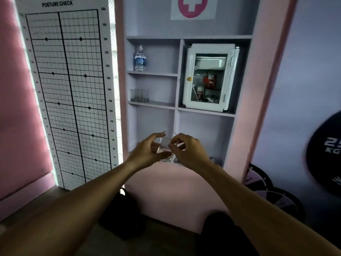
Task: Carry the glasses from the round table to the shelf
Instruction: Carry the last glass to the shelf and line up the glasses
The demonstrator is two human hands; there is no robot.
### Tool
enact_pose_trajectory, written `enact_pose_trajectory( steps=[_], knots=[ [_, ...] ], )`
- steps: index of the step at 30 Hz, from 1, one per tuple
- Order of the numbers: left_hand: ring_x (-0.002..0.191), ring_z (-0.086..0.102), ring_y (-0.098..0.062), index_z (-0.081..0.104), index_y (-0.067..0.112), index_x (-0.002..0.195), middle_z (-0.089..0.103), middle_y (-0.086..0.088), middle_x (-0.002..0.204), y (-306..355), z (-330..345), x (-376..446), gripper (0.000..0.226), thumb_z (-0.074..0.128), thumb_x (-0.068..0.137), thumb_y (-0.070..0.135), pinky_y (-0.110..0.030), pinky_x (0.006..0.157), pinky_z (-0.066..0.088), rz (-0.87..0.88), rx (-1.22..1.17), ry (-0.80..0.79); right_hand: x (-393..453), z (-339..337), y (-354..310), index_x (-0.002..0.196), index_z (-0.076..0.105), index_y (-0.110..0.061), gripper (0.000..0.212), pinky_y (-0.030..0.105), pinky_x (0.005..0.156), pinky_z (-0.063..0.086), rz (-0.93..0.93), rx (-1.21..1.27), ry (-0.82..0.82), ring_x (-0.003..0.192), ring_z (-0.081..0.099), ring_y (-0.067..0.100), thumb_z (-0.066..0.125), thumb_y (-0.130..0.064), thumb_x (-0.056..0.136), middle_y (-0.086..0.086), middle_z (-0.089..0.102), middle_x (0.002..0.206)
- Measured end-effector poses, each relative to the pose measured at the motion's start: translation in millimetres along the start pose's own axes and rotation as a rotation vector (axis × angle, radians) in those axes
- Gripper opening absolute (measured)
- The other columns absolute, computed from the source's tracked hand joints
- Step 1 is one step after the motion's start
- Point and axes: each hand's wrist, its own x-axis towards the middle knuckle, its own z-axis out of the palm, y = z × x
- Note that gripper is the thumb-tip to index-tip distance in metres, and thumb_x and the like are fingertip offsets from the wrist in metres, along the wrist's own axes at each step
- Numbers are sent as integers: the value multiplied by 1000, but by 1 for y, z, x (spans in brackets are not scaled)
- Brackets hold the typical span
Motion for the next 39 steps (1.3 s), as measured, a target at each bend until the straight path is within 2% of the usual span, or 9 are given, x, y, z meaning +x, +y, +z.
enact_pose_trajectory(
  steps=[7,12,15,17,21,26,31,34,39],
  knots=[
    [99,68,-13,46,44,137,70,3,112,-62,-13,75,75,80,71,55,-34,77,61,-30,82,38,82,45,35,89,59,-38,8,3,48,41,2,75,-55,69,61,-4,66,-38,92,-23,60,87],
    [101,66,-13,42,53,133,68,10,111,-110,-34,131,74,78,70,62,-33,75,58,-38,110,48,145,83,53,95,62,-32,7,12,62,49,-8,75,-92,81,65,4,65,-39,93,-9,68,101],
    [103,67,-14,42,57,131,67,14,109,-137,-52,171,77,77,63,68,-44,85,58,-17,106,50,190,106,61,97,64,-30,9,19,71,54,-15,59,-86,86,66,7,65,-38,93,-8,69,104],
    [97,69,-14,42,61,129,66,14,108,-155,-68,203,80,76,58,74,-47,88,57,1,94,44,225,121,65,96,64,-30,7,17,71,52,-30,68,-57,84,65,4,65,-37,93,-9,68,101],
    [83,70,-10,40,73,118,63,18,106,-189,-103,261,73,73,54,80,-36,82,57,24,77,65,295,152,68,97,65,-29,7,12,68,47,-66,41,-42,84,64,2,65,-35,93,-9,69,99],
    [81,70,-10,47,60,126,66,13,104,-230,-141,334,77,75,56,75,-36,82,58,41,110,66,372,193,76,95,63,-29,6,18,69,51,-31,49,-1,85,66,7,64,-35,94,-7,69,102],
    [92,69,-16,50,46,132,64,10,110,-261,-148,393,83,77,58,72,-44,85,59,54,102,78,429,216,96,98,66,-25,10,25,72,57,-27,42,65,86,68,13,67,-33,93,-2,69,106],
    [104,63,-16,50,37,137,64,8,117,-273,-148,426,90,74,58,74,-46,88,58,64,119,102,460,223,112,99,68,-24,11,20,68,54,-56,23,98,84,68,10,66,-32,92,-3,69,106],
    [105,62,-14,53,33,134,61,20,108,-286,-143,469,81,78,64,64,-40,89,56,76,109,136,507,234,141,100,68,-23,12,27,71,57,-82,51,127,83,66,13,67,-30,91,-2,66,104]
  ],
)
